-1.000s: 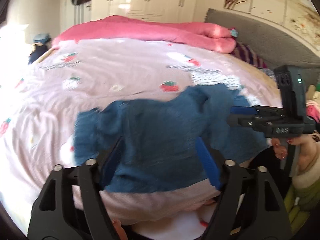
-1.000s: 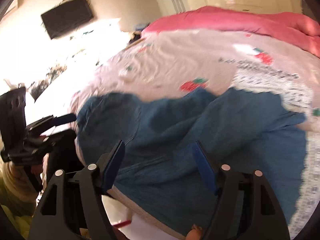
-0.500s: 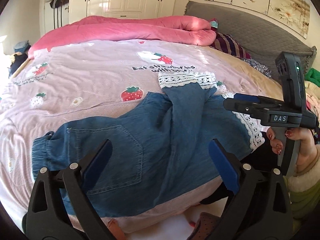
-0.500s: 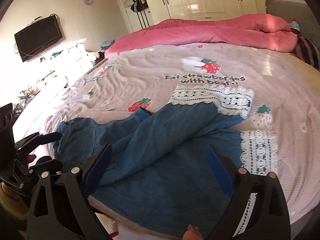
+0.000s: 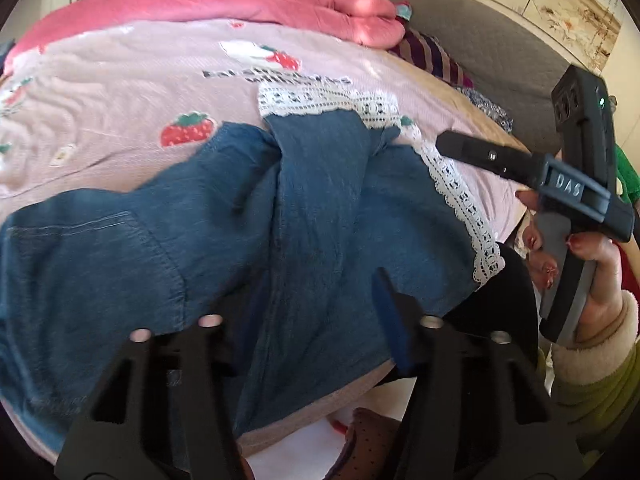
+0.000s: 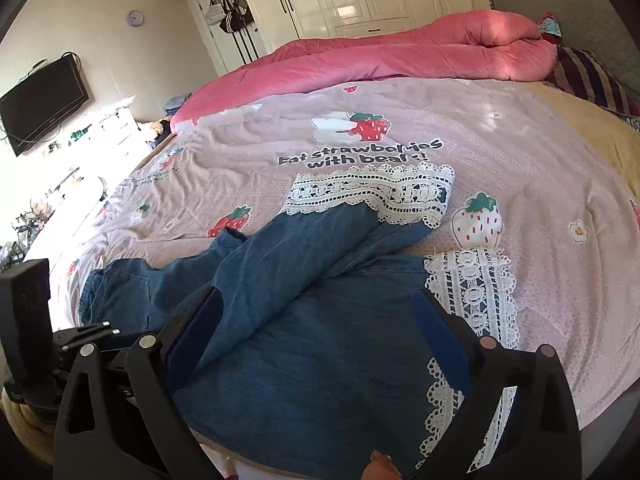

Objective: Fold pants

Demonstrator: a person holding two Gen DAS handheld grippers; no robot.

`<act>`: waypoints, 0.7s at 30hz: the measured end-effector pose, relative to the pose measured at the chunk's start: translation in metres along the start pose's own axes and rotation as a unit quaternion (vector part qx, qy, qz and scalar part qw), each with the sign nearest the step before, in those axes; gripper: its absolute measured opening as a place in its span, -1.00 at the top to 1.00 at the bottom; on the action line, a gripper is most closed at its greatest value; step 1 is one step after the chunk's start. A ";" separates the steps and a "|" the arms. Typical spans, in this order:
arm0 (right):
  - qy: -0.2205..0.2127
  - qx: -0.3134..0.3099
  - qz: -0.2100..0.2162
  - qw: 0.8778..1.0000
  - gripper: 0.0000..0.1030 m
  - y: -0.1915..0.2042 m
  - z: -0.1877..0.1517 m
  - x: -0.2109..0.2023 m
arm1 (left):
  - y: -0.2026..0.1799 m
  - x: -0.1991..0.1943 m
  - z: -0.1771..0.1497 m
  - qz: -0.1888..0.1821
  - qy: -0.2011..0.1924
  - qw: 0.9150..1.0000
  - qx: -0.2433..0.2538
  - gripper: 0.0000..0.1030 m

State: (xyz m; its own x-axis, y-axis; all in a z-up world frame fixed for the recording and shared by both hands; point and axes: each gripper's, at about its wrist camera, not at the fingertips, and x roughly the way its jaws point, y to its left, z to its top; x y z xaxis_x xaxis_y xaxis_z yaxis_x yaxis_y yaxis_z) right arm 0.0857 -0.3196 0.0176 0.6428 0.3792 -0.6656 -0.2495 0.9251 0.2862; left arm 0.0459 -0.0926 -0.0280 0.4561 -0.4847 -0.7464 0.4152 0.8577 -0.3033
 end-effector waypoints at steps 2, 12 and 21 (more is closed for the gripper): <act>0.000 -0.004 0.005 1.000 -0.85 0.003 0.007 0.004 | 0.002 0.009 0.007 -0.006 0.005 1.000 -0.001 0.51; 0.025 -0.069 -0.008 0.997 -0.85 0.025 0.051 0.044 | 0.031 0.039 0.025 -0.009 0.008 0.999 -0.034 0.54; 0.099 -0.136 -0.043 0.985 -0.85 0.057 0.108 0.134 | 0.026 0.039 0.020 -0.058 -0.006 0.998 -0.023 0.98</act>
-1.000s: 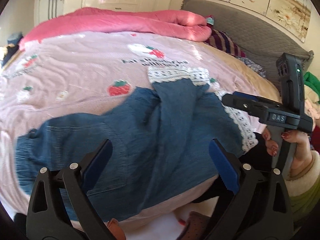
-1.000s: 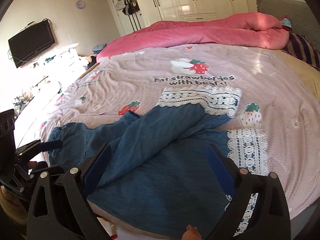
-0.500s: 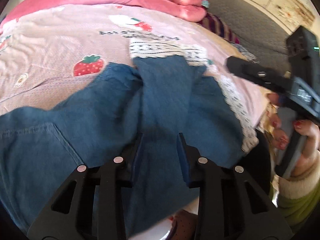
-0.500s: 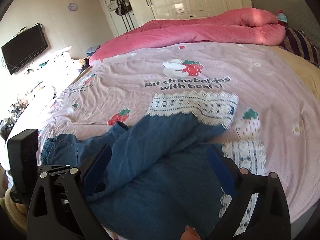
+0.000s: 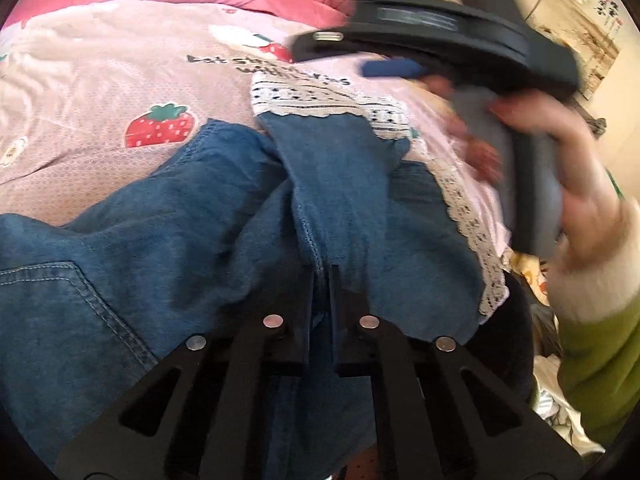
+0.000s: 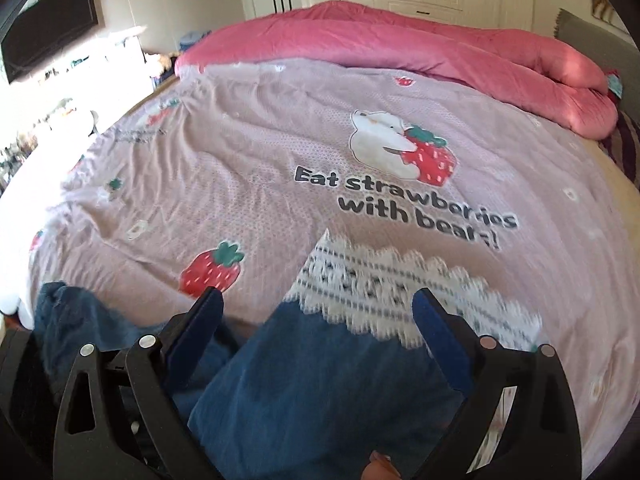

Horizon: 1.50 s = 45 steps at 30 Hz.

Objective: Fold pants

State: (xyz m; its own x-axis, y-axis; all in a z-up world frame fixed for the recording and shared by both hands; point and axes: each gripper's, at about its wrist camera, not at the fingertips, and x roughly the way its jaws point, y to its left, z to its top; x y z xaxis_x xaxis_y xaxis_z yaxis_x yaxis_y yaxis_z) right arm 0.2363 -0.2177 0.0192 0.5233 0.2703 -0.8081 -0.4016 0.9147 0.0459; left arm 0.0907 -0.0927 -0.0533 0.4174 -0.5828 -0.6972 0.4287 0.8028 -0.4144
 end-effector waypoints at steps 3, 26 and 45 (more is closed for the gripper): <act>0.024 -0.048 -0.055 0.997 -0.84 0.014 0.019 0.028 | -0.007 -0.001 -0.004 -0.005 -0.003 1.000 0.013 1.00; -0.074 0.153 0.094 0.981 0.86 -0.099 -0.100 -0.125 | -0.013 -0.015 -0.014 0.004 -0.019 0.999 0.046 1.00; -0.042 0.211 0.159 0.963 0.83 -0.121 -0.241 -0.136 | -0.063 -0.006 -0.039 0.069 0.017 0.983 0.170 1.00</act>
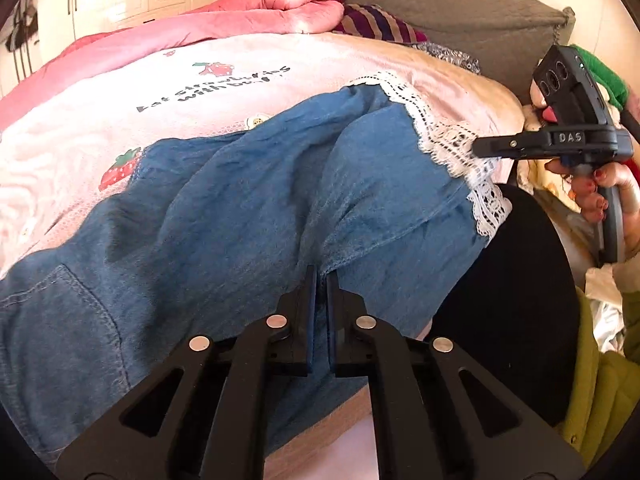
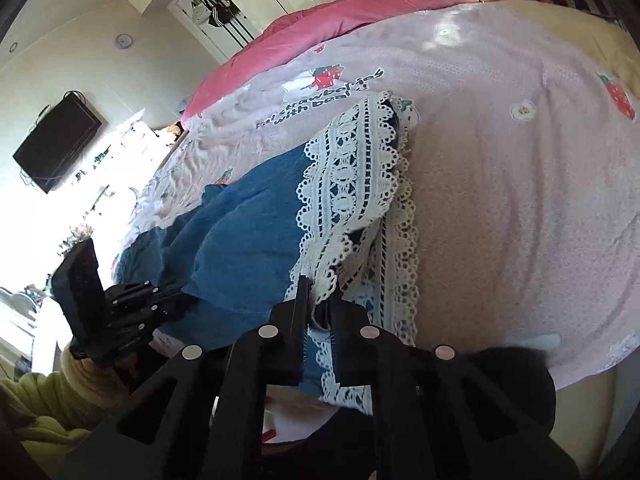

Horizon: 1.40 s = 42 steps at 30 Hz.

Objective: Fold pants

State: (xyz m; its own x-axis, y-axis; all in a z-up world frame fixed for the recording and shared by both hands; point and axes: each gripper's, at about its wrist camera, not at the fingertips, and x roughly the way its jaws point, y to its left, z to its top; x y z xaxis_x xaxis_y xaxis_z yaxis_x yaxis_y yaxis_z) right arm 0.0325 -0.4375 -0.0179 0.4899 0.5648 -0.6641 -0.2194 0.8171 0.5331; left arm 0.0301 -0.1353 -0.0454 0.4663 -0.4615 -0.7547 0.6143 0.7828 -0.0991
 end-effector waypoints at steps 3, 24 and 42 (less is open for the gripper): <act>-0.004 -0.009 0.008 1.000 0.83 -0.005 -0.007 -0.018 | -0.003 -0.014 -0.001 -0.021 0.001 1.000 0.018 1.00; -0.012 -0.044 -0.106 0.993 0.03 0.009 -0.038 -0.042 | -0.012 -0.039 -0.035 -0.034 -0.011 0.999 0.000 0.10; 0.079 -0.246 -0.019 0.966 -0.22 0.133 -0.053 0.063 | 0.165 -0.162 -0.118 0.129 -0.070 0.926 -0.346 -0.21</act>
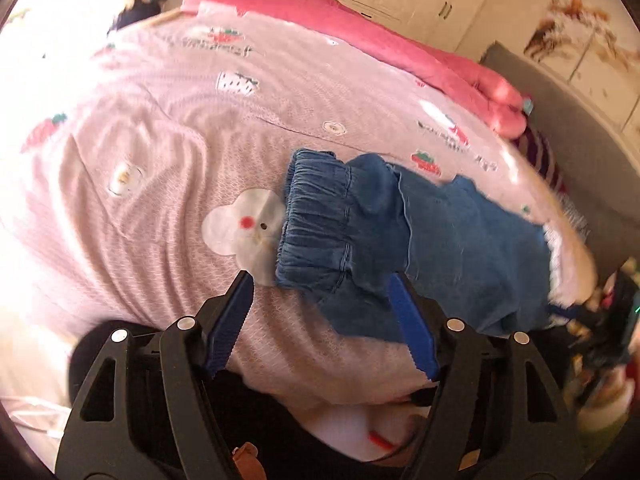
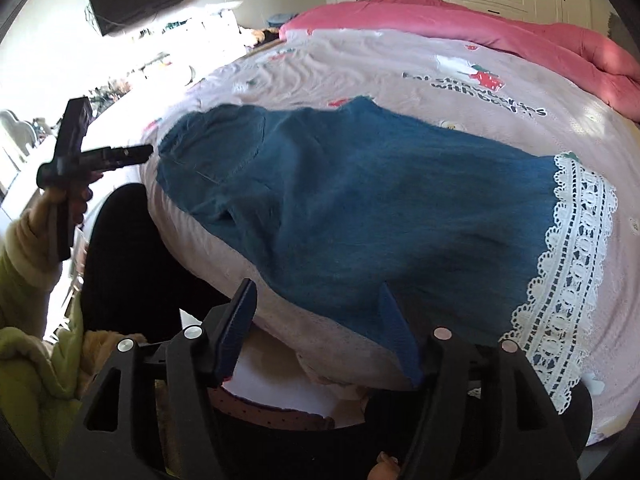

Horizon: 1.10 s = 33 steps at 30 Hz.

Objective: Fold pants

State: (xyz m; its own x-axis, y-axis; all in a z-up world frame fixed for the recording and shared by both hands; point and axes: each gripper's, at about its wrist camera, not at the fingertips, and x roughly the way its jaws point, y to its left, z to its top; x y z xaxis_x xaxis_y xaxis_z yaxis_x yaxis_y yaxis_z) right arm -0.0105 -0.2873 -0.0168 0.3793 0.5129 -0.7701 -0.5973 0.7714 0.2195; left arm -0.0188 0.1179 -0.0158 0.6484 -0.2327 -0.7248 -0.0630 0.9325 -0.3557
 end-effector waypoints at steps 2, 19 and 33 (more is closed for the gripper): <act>0.000 0.017 -0.009 1.000 -0.23 -0.008 -0.001 -0.001 | 0.009 0.008 0.003 -0.004 0.007 1.000 -0.019 -0.21; 0.050 0.054 -0.011 0.997 -0.28 -0.022 -0.008 0.024 | 0.012 0.021 0.039 0.037 -0.016 0.999 0.002 0.44; -0.063 0.122 -0.077 0.988 -0.50 -0.076 0.006 -0.058 | 0.016 -0.011 0.011 0.040 -0.017 0.999 0.009 0.05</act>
State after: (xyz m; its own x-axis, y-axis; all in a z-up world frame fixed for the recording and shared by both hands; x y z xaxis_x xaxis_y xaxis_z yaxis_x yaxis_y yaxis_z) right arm 0.0166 -0.3737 0.0149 0.5461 0.4140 -0.7282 -0.3446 0.9034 0.2552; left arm -0.0189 0.1384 -0.0070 0.6677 -0.1471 -0.7298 -0.1034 0.9524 -0.2866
